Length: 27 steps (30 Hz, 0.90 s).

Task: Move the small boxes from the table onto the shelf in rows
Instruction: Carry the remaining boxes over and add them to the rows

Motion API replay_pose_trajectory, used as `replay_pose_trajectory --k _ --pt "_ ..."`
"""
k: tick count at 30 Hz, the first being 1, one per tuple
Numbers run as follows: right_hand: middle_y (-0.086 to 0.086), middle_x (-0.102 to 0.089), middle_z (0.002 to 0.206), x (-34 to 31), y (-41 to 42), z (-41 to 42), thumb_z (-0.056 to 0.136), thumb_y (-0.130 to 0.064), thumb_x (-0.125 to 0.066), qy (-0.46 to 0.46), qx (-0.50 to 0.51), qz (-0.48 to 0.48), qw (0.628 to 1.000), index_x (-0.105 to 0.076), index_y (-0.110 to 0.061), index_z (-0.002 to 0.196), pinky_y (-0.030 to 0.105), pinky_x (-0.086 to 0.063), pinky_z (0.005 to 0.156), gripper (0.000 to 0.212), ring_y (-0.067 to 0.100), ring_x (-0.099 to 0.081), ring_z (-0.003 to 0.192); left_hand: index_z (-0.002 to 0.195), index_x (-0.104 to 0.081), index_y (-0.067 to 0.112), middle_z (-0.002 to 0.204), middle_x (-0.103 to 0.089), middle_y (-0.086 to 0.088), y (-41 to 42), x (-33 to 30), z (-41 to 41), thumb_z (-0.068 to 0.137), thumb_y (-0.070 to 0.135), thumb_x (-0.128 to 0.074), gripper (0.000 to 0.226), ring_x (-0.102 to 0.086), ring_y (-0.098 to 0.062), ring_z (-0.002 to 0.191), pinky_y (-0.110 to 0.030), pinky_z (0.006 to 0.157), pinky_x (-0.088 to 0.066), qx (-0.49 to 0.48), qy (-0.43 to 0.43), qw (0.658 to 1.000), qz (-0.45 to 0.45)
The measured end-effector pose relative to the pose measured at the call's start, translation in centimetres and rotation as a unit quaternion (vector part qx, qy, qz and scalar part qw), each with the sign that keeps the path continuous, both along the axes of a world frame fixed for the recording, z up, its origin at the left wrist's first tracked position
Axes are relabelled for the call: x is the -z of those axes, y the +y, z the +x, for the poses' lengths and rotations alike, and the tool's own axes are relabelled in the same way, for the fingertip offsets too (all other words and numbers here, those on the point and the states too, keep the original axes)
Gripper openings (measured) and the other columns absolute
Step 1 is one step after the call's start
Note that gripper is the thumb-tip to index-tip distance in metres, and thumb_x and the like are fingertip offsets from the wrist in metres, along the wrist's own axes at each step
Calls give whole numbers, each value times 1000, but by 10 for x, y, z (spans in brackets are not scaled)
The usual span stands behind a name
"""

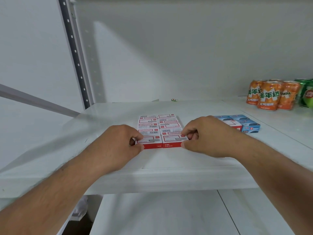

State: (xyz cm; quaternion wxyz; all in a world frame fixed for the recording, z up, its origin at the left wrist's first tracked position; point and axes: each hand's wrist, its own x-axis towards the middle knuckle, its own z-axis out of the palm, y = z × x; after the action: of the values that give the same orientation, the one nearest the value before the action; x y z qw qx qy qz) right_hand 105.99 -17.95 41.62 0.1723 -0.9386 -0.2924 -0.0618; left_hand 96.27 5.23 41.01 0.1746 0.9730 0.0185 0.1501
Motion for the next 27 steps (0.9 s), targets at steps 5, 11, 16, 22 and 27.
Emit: replay_pose_trajectory --k 5,11,16,22,27 --pt "-13 -66 85 2 0 0 84 -43 -74 3 -2 16 1000 -74 -28 108 19 -49 63 29 5 -61 70 116 -68 32 103 -67 11 0 1 0 88 35 -66 28 -64 -9 90 -28 85 -52 -9 -2 1000 1" --pt "-21 -55 107 0 -5 1 79 -64 -69 -16 -6 -15 1000 -63 -36 123 20 -47 76 52 0 -57 91 130 -53 40 123 -54 21 5 -6 -4 82 53 -66 52 -54 -1 107 -21 90 -44 -6 39 999 -6" --pt "-24 -54 121 -12 -7 4 76 -67 -69 31 -4 -17 999 -56 -41 129 24 -47 82 60 -1 -58 102 134 -50 37 95 -43 32 13 -24 1 78 53 -72 62 -51 5 92 -17 80 -39 -11 83 995 -47" --pt "-19 -61 116 -12 0 1 84 -54 -68 29 -18 -39 999 -66 -35 120 32 -53 91 41 4 -60 103 111 -67 41 98 -63 25 17 -11 8 78 47 -75 35 -58 15 79 -4 72 -40 10 68 996 -58" --pt "-18 -62 109 -10 2 -1 85 -50 -70 28 -10 -24 999 -68 -34 117 31 -54 90 36 4 -62 100 115 -68 39 97 -65 22 19 -5 13 80 45 -73 36 -53 21 69 -5 65 -38 8 51 997 -51"
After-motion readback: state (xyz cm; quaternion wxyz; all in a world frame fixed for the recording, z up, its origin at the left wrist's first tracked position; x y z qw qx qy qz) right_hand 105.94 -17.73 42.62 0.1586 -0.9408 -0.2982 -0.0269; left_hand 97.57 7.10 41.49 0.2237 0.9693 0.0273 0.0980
